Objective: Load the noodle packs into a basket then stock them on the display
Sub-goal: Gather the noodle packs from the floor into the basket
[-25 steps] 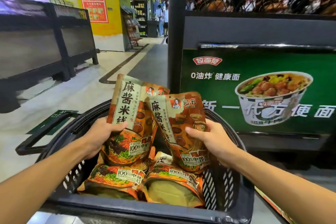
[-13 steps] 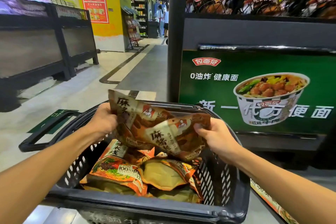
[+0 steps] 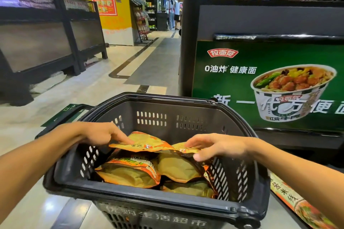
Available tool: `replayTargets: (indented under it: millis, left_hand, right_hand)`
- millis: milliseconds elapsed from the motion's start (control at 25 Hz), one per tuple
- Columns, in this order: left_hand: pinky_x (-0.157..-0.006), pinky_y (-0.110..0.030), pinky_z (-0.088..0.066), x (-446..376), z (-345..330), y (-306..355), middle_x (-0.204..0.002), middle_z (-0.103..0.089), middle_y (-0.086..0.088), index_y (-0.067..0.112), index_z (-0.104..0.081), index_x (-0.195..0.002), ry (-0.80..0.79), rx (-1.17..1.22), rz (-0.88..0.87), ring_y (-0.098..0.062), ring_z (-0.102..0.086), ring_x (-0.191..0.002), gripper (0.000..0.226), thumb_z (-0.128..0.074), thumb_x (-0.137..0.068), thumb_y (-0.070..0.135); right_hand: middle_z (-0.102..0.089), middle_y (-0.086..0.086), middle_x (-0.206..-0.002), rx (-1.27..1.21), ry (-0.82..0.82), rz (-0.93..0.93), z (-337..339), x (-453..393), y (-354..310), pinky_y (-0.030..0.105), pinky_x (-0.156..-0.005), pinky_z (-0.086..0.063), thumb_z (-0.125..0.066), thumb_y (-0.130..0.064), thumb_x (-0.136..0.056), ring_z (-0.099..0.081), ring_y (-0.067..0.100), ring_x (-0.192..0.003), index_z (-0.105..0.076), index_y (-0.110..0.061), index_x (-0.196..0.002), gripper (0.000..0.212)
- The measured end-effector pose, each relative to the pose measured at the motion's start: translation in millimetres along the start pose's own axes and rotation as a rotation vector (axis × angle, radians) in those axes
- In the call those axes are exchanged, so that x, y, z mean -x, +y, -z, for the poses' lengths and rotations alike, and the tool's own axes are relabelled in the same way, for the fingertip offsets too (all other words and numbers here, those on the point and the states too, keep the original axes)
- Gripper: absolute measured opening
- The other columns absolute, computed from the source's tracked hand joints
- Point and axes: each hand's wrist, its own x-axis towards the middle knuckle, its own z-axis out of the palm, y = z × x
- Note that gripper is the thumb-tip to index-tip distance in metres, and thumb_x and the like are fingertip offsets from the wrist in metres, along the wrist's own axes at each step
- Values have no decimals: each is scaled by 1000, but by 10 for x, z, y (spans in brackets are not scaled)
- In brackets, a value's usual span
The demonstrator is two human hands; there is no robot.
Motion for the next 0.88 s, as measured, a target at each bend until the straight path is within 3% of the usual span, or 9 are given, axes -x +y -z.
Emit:
replayTargets:
  millis: [80, 120, 200, 280, 360, 440, 600, 760, 880]
  left_hand:
    - [-100, -24, -51, 108, 14, 258, -137, -65, 1, 33, -72, -122, -2, 179, 20, -19, -55, -133, 59, -44, -89, -8]
    - [-110, -32, -45, 118, -9, 357, -143, -60, 1, 34, -71, -124, 48, 224, -20, -18, -52, -136, 41, -54, -90, 18]
    - [-123, -43, -26, 29, -10, 576, -153, -48, 7, 44, -61, -132, 194, 51, -131, -13, -44, -140, 64, -54, -72, 65]
    - [-125, -40, -17, -79, -205, 765, -161, -34, 13, 44, -41, -149, 122, -169, -178, -13, -33, -147, 93, -44, -66, 88]
    - [-123, -34, -21, -172, -407, 762, -158, -34, 22, 50, -33, -151, -44, -308, -257, -8, -34, -144, 94, -53, -69, 91]
    - [-118, -21, -21, -147, -436, 612, -155, -31, 27, 46, -25, -155, -102, -379, -281, -2, -33, -141, 89, -55, -77, 78]
    - [-120, -30, -30, -144, -323, 320, -159, -35, 19, 53, -22, -154, -50, -443, -225, -10, -40, -142, 96, -34, -69, 97]
    - [-119, -29, -28, -29, -331, 460, -155, -37, 24, 75, -18, -130, -11, -374, -178, -6, -39, -141, 87, -27, -50, 109]
    - [-122, -31, -23, 30, -277, 797, -157, -36, 20, 61, -29, -145, 104, -364, -121, -9, -35, -145, 115, -17, -42, 111]
  right_hand:
    - [-52, -18, -146, -6, 12, -9, -11, -31, -110, 36, -119, -32, -51, -80, -77, -50, 7, -134, -49, -39, -145, 79]
    - [-48, -19, -149, 22, 44, -29, -31, -86, -146, 35, -120, -27, -41, -86, -77, -45, 6, -137, -46, -39, -148, 86]
    - [-39, -15, -156, 81, 87, -63, -97, -230, -198, 31, -120, -22, -31, -80, -89, -37, 9, -143, -39, -35, -154, 79]
    - [-33, -11, -161, 214, 63, -73, -236, -380, -168, 33, -122, -21, -38, -75, -93, -32, 12, -147, -31, -34, -157, 77]
    - [-35, -7, -161, 465, 41, -30, -316, -466, -11, 44, -124, -23, -41, -87, -82, -31, 16, -148, -27, -38, -157, 90]
    - [-32, -5, -163, 599, 22, 51, -286, -461, 91, 47, -124, -21, -41, -80, -88, -28, 18, -150, -23, -36, -159, 85]
    - [-23, -2, -167, 628, -15, 57, -227, -415, 113, 42, -125, -16, -44, -57, -101, -22, 20, -152, -15, -29, -162, 73]
    - [-32, -3, -163, 582, 53, 48, -269, -375, 25, 43, -124, -23, -43, -79, -87, -31, 21, -149, -23, -31, -160, 89]
    - [-40, 0, -160, 506, 233, 25, -216, -250, -91, 44, -120, -31, -46, -72, -93, -39, 25, -145, -34, -33, -156, 75]
